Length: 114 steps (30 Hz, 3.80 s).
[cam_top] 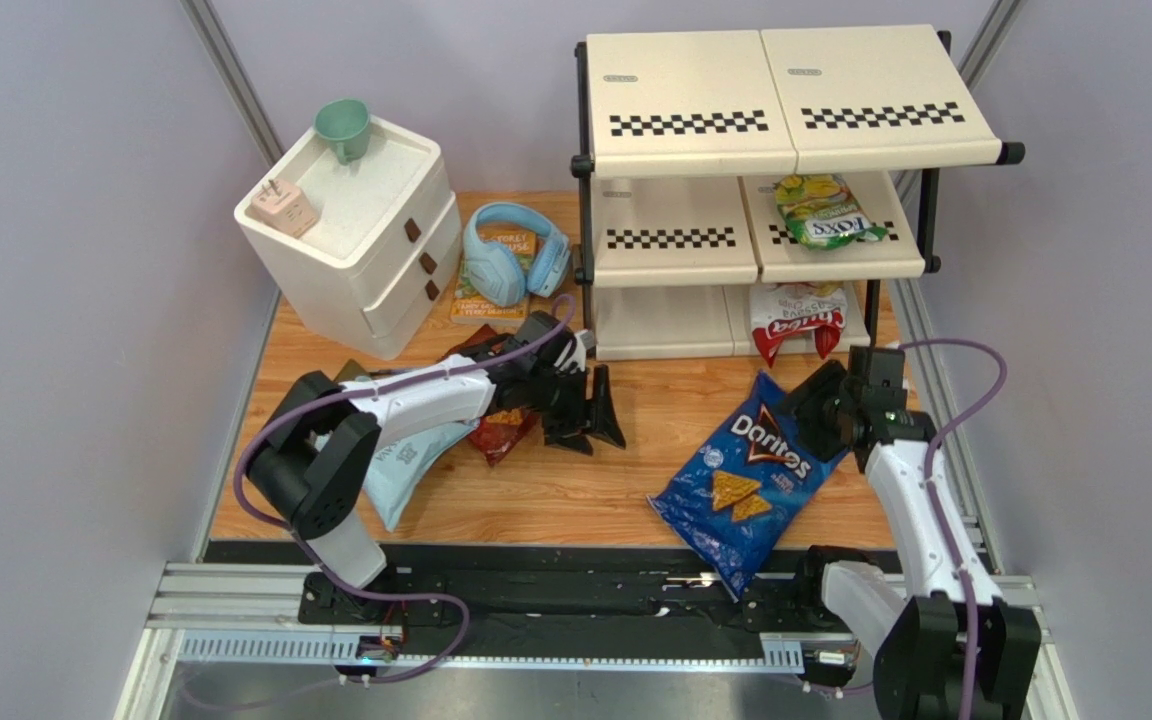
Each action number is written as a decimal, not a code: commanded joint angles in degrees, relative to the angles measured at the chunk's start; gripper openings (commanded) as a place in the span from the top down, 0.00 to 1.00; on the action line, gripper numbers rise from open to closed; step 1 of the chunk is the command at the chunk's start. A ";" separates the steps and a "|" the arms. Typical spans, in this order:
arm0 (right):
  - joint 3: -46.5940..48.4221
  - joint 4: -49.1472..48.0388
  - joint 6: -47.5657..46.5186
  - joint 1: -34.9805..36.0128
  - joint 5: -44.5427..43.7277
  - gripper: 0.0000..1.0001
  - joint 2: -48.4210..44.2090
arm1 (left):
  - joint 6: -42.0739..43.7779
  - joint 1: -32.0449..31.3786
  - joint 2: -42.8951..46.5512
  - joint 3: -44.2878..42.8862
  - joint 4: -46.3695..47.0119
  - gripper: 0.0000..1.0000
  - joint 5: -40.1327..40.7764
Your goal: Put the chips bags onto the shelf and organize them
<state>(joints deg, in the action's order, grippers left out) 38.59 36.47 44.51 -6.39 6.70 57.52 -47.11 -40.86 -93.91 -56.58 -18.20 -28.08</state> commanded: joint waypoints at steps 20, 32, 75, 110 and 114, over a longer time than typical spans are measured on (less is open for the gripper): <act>-15.04 -0.17 3.03 10.13 3.33 0.32 -2.87 | -0.53 -3.79 -9.44 -4.77 9.14 0.15 -5.85; -10.38 -1.05 6.38 28.36 2.45 0.34 9.81 | 4.66 -0.27 -14.10 -8.99 8.35 0.16 -7.96; 2.54 -9.57 -6.19 32.41 13.25 0.37 25.36 | -10.89 -7.21 -13.67 11.66 46.15 1.00 -18.07; -8.53 12.66 22.72 26.96 23.89 0.25 -19.80 | -21.79 -7.21 11.74 17.65 17.32 1.00 24.04; -9.05 11.53 25.00 26.96 23.09 0.12 -21.13 | -22.41 -7.83 7.34 16.15 21.26 1.00 21.40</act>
<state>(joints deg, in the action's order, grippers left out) 29.82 50.52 63.46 20.64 27.99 37.21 -68.58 -48.25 -83.46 -38.04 -2.15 -6.42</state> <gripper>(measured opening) 0.769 0.006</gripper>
